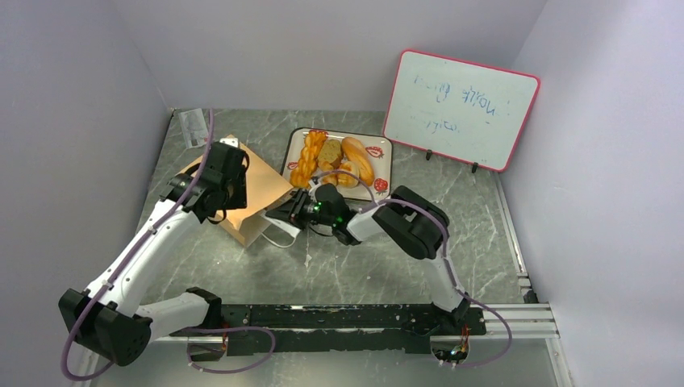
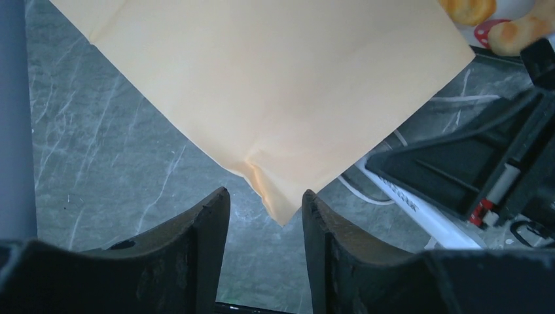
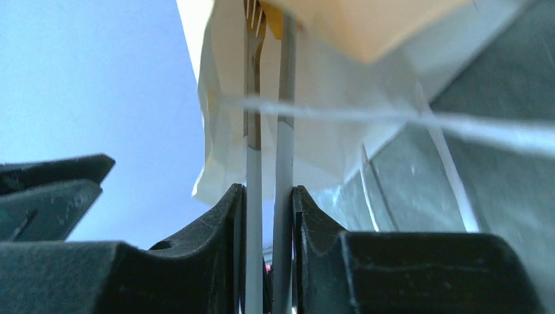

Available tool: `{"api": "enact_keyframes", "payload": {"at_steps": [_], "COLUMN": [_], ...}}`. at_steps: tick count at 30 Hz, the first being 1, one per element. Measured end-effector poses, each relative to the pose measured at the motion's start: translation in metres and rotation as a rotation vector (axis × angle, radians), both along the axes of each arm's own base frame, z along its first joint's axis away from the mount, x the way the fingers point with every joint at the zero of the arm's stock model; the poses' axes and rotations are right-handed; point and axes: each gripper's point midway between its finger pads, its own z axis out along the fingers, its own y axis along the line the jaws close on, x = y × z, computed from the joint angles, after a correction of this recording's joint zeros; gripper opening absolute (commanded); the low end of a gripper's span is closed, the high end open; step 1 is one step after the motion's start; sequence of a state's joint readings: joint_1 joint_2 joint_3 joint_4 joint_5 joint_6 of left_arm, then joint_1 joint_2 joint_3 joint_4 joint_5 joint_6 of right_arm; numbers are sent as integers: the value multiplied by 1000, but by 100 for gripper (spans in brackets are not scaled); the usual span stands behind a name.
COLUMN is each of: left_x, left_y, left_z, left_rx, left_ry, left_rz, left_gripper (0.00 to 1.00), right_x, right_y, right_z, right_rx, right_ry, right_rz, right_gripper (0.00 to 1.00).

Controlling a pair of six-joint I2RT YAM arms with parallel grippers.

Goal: Take the fake bread out of the paper bag
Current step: Take out the fake bread from the paper bag.

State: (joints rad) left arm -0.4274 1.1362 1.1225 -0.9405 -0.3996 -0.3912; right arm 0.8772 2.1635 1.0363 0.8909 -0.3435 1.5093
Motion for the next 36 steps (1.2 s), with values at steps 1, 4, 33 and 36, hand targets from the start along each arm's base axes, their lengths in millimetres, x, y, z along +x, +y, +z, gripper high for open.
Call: {"api": "enact_keyframes", "payload": {"at_steps": [1,4,33,36], "left_x": [0,1,27,32], "left_y": [0,-1,-10,-13], "left_z": [2,4,2,-1], "left_rx": [-5,-16,-24,-36], "left_ry": [-10,-27,-108,-109], "left_rz": [0,-3,-24,-9], "left_gripper": [41,43,44,44], "right_x": [-5,-19,-119,-120], "right_y": [-5,-19,-180,-189], "right_z": [2,3,92,96], "right_rx": [-6,-31,-346,-408], "right_ry": [3,17,-203,-210], "right_rz": [-1,-3,-96,-96], "right_gripper": [0,0,0,0]}}
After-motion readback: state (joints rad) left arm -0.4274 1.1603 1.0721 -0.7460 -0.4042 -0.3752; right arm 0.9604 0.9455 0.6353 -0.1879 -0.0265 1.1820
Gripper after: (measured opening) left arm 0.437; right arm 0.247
